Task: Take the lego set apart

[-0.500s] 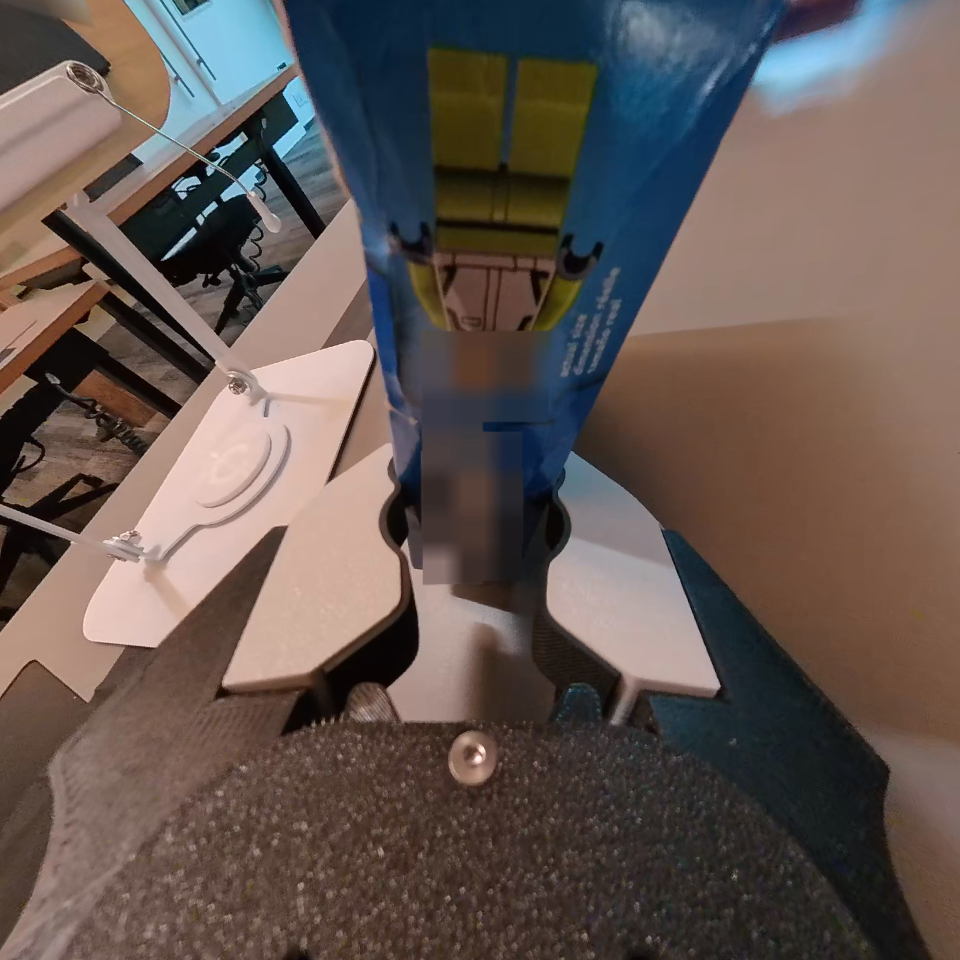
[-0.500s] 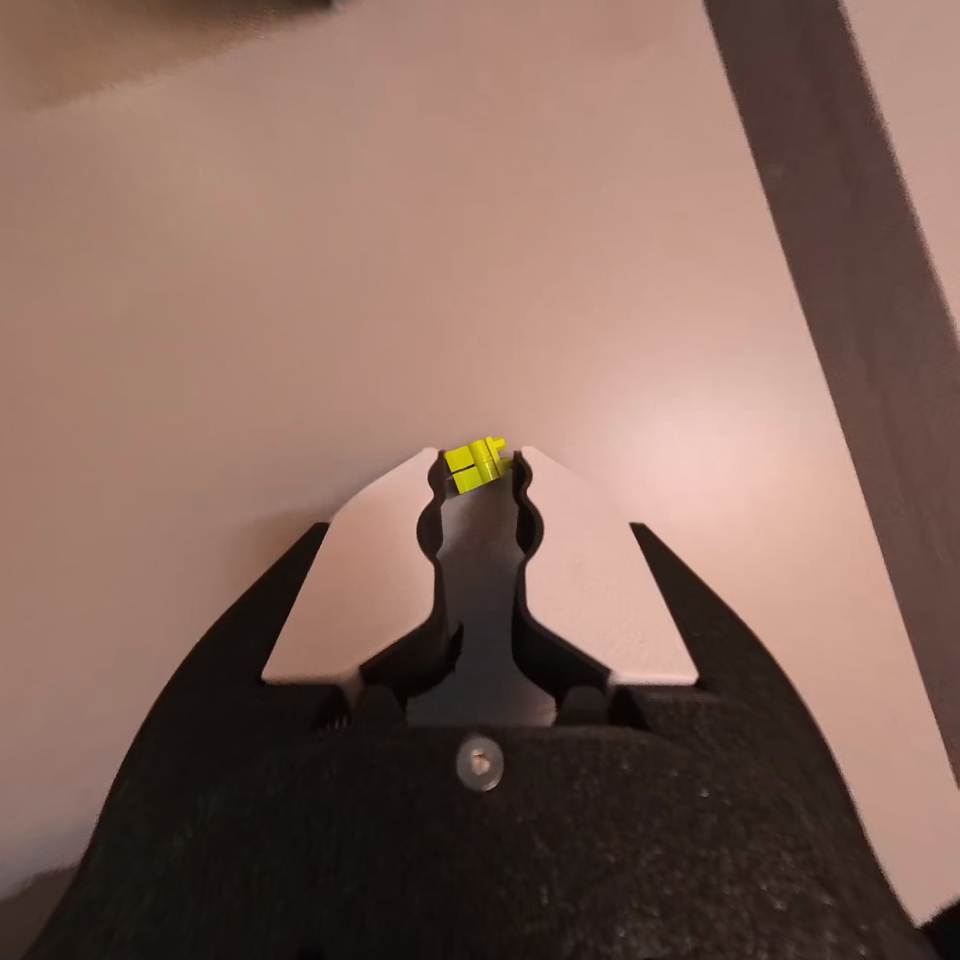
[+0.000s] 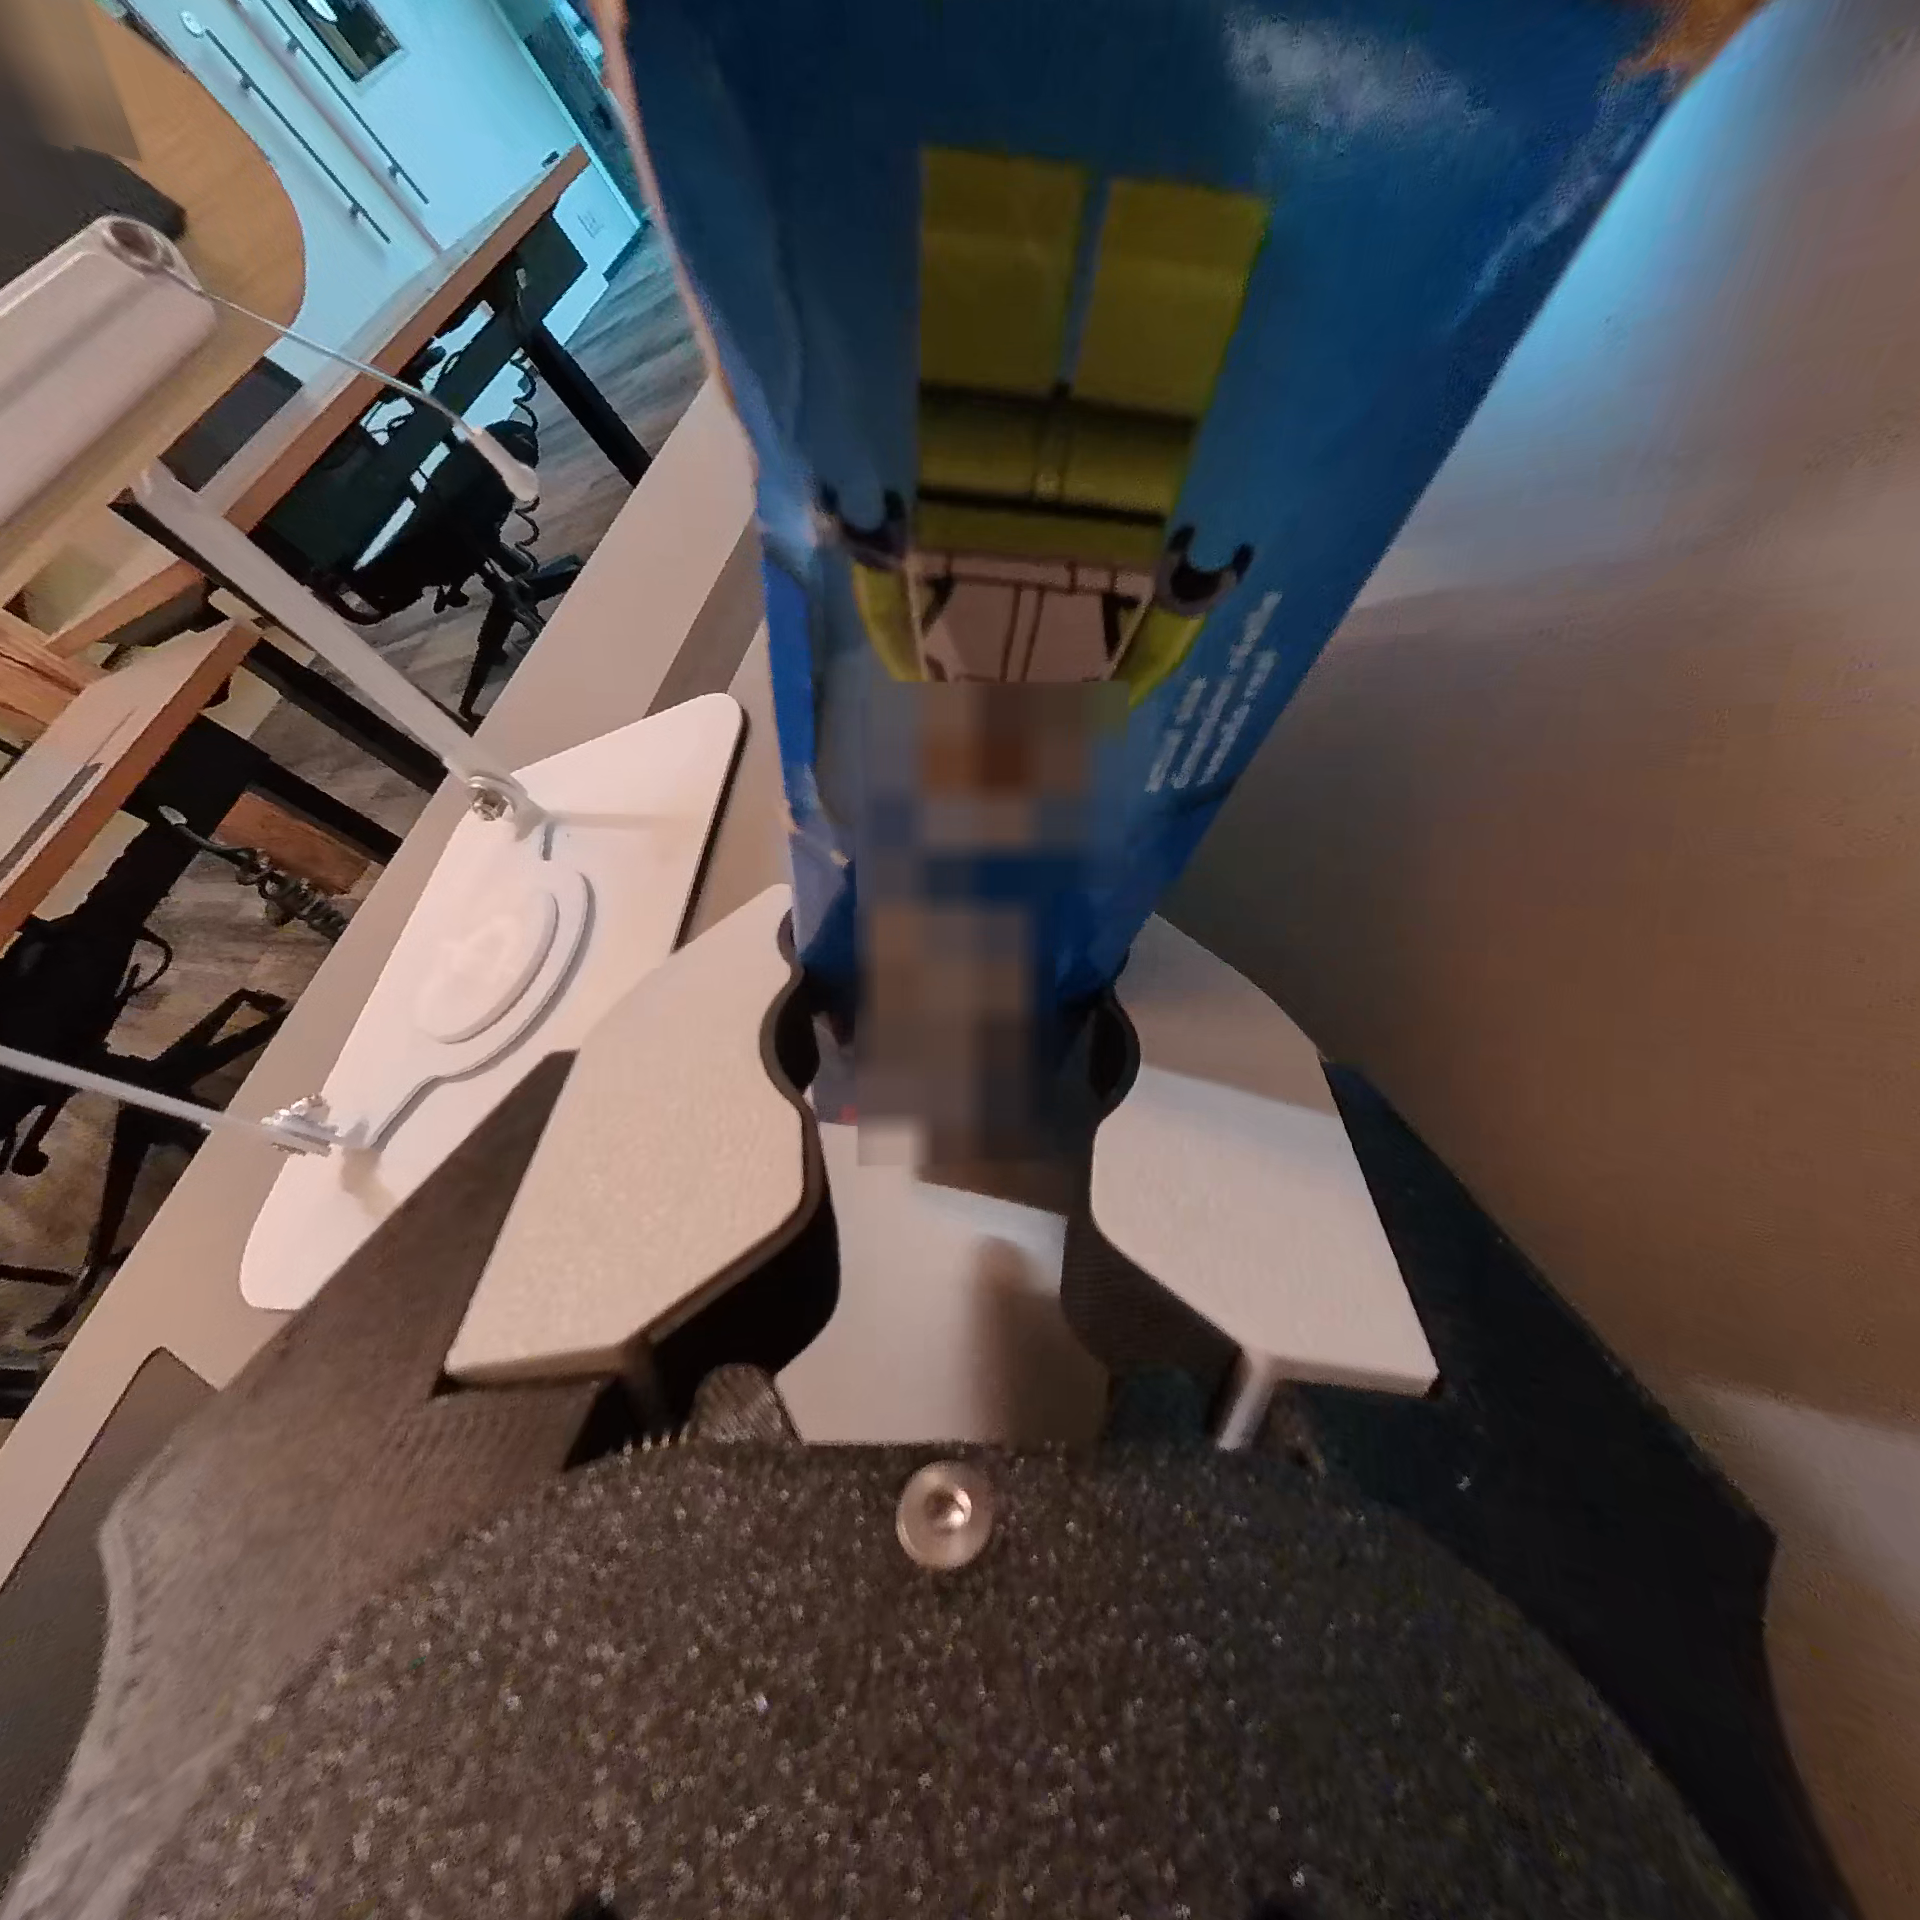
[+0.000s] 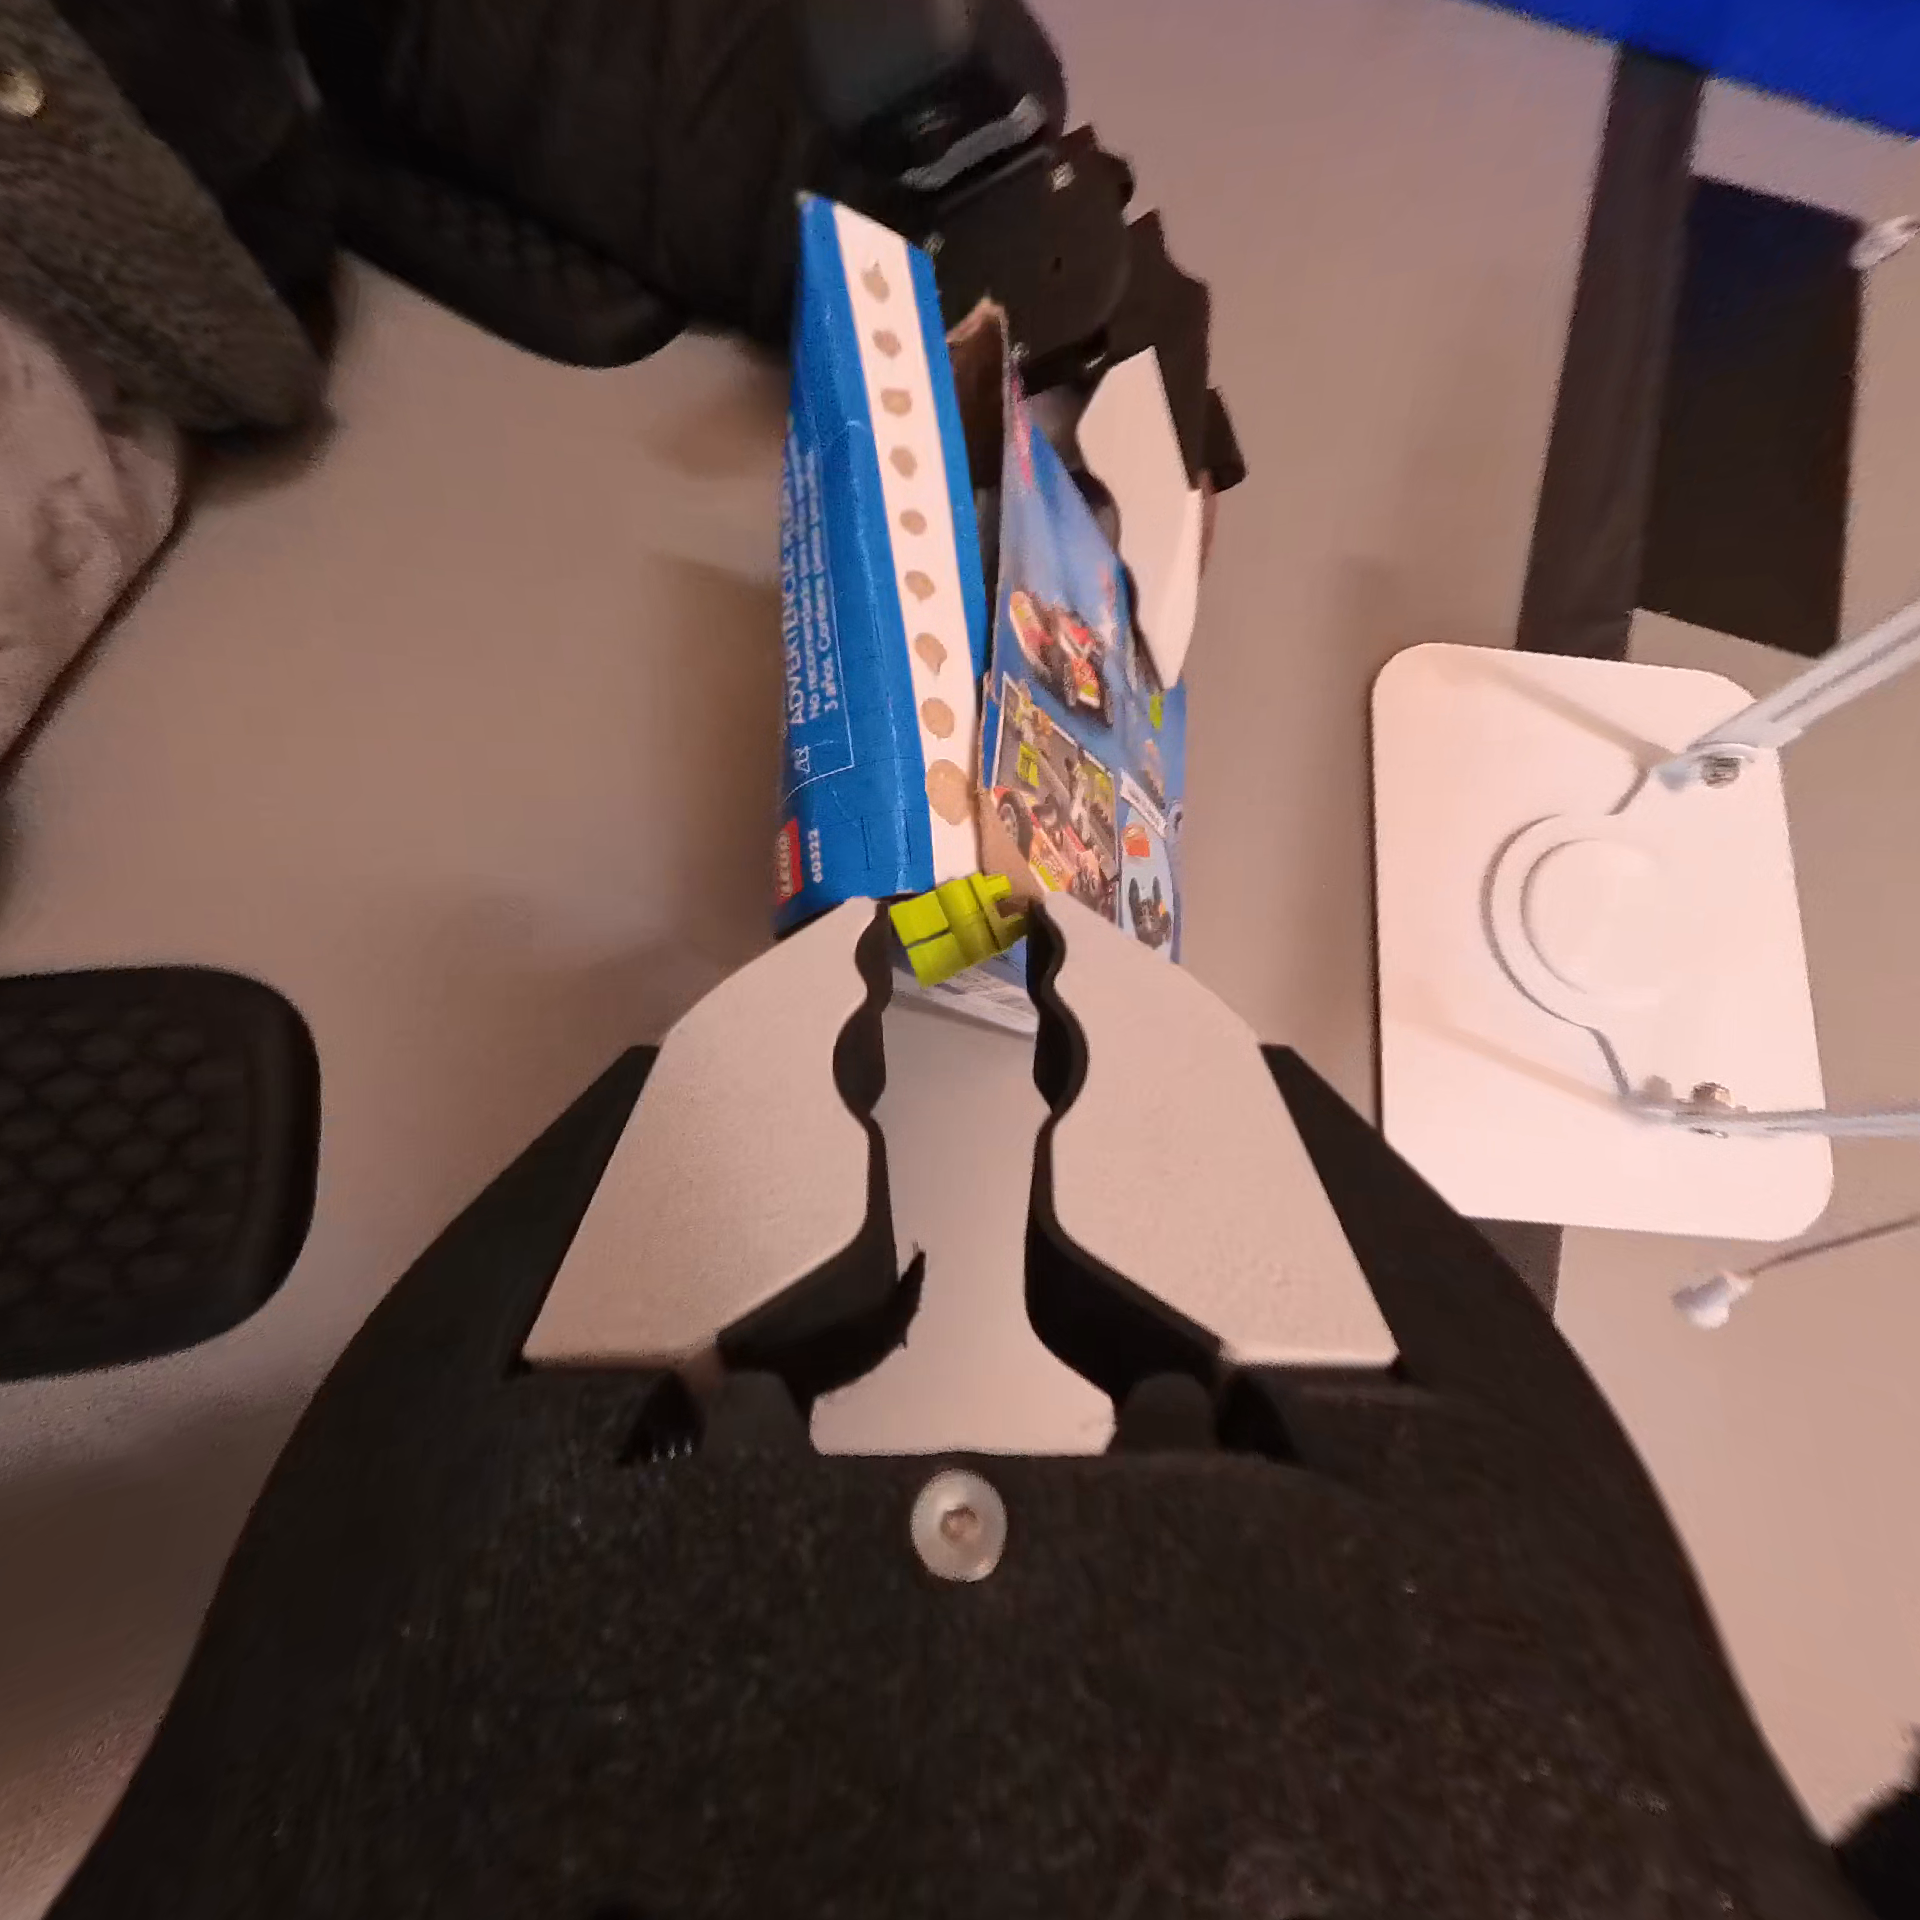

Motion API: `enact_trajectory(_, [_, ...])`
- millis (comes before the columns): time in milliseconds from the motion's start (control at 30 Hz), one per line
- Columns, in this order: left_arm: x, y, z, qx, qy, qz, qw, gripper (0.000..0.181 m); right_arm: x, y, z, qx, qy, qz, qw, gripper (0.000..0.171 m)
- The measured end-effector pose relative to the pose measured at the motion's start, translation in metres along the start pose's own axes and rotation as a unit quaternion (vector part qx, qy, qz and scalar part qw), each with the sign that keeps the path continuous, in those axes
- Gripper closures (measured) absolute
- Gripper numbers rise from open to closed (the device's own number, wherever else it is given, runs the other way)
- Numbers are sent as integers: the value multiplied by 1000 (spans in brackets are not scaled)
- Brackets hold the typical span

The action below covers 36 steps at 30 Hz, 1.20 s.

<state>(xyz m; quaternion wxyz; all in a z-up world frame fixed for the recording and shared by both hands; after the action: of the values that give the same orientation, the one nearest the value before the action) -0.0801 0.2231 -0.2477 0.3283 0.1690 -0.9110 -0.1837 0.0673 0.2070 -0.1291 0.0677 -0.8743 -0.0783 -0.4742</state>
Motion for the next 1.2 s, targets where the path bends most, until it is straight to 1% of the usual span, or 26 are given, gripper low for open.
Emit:
enact_trajectory(167, [1,2,1,17,4,13,1000,137,-5,16,-7,54,66,-18,996,147])
enact_trajectory(267, [1,2,0,25,11,21,999,139,-8,25,-13,102,127,-9,987,146])
enact_trajectory(367, [1,1,0,22,13,21,999,138,-9,32,-18,132,180,-18,975,146])
enact_trajectory(533, [2,0,0,25,14,27,999,138,-6,40,-27,156,219,-47,962,146])
enact_trajectory(667, [1,-3,-2,9,10,23,1000,135,2,39,-29,135,253,-75,955,147])
enact_trajectory(733, [1,-4,-3,7,11,24,1000,134,9,31,-39,131,243,-70,959,147])
enact_trajectory(800, [0,-5,-4,0,15,21,1000,134,8,21,-63,141,197,-48,969,147])
enact_trajectory(867, [0,-6,-4,-15,19,14,1000,134,-1,11,-88,151,159,-29,975,147])
enact_trajectory(933, [-1,-8,-6,-30,21,7,999,134,-15,-3,-100,157,157,-7,975,147])
enact_trajectory(1033, [-1,-10,-9,-55,26,-4,998,134,-43,-15,-96,153,185,-15,971,146])
enact_trajectory(1100, [0,-11,-10,-50,30,0,998,135,-55,-6,-90,152,196,-52,967,147])
enact_trajectory(1200, [0,-10,-9,-44,34,4,998,136,-56,15,-95,171,184,-82,964,147])
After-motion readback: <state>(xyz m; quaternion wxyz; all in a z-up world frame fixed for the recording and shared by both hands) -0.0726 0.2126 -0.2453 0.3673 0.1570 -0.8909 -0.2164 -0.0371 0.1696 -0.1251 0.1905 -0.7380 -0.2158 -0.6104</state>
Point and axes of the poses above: each gripper's, where its closed fingertips meet, x back along the fingers, z out of its underside, y = z × x across the jaws, the point moved 3 cm from there along x, back along the fingers, and after that the axes turned 12 degrees about y, right-handed, at the moved point
